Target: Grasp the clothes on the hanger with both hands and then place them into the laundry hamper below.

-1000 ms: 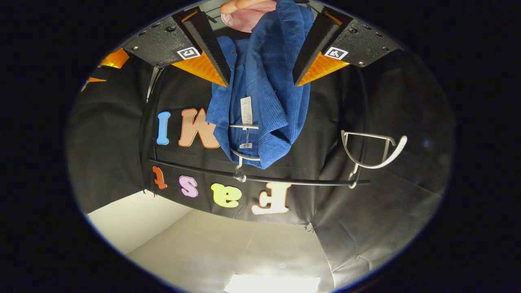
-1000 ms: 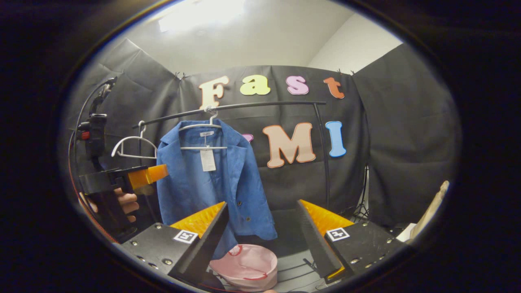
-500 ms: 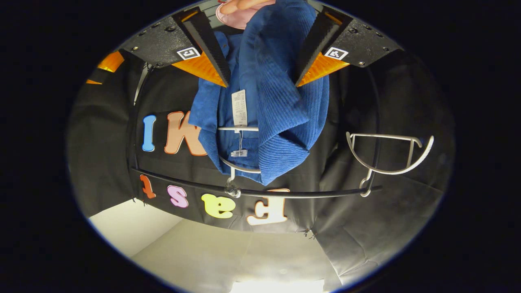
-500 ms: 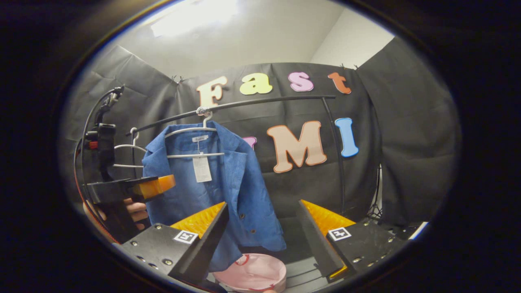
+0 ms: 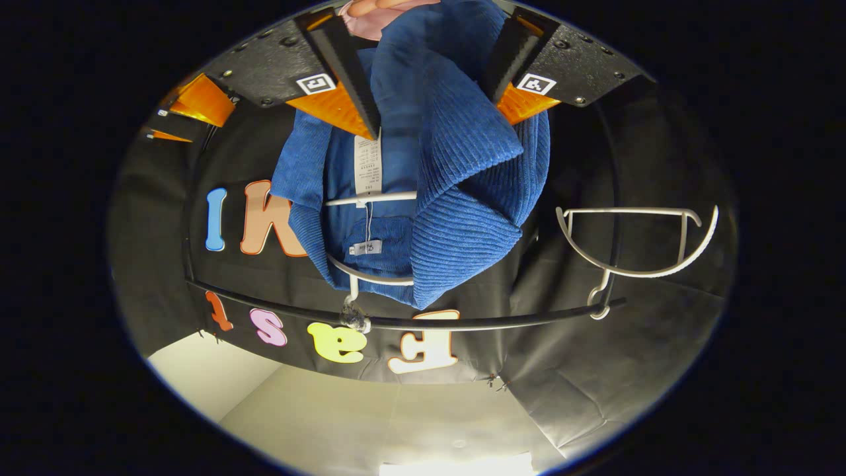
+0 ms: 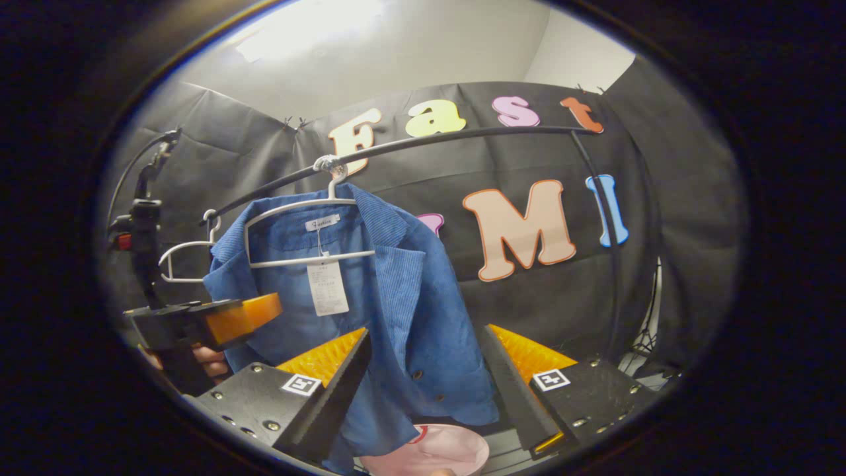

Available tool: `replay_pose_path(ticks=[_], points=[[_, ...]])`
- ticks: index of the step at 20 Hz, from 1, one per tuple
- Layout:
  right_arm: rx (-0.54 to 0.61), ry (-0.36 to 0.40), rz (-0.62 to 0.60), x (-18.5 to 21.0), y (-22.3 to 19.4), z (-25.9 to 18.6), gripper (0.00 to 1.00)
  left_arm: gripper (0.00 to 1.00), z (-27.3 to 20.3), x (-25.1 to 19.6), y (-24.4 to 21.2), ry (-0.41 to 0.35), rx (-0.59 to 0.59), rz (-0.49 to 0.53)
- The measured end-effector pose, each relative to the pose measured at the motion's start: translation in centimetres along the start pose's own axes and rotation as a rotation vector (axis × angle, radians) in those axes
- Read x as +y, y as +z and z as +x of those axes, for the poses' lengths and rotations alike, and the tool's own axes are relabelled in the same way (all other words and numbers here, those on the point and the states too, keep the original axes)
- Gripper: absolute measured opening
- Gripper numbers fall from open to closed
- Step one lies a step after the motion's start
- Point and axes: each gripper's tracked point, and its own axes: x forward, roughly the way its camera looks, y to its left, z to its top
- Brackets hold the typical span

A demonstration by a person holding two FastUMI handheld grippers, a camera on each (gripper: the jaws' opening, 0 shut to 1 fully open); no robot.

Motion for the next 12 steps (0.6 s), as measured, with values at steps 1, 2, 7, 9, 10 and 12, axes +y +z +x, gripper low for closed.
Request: replay_pose_path(ticks=[1,2,7,9,10,12], points=[[0.013,-0.002,-0.007,-0.2,0.1,1.3,1.00,0.73,-0.1,0.4,0.2,-0.004,-0.004,-0.005],[0.009,-0.002,-0.018,-0.2,0.4,2.1,1.00,0.66,-0.1,0.9,0.0,0.000,-0.004,-0.004],[-0.014,0.092,-0.053,2.8,2.3,5.8,1.00,0.22,-0.7,1.0,0.6,-0.081,0.022,-0.025],[-0.007,0.110,-0.091,3.3,2.5,7.4,1.00,0.05,-1.3,1.1,0.3,-0.100,0.059,-0.015],[-0.004,0.115,-0.114,3.6,2.5,8.0,0.96,0.07,-1.8,1.1,0.7,-0.106,0.054,-0.005],[0.006,0.136,-0.129,4.1,2.3,9.9,1.00,0.04,-2.7,0.7,1.7,-0.137,0.032,0.013]])
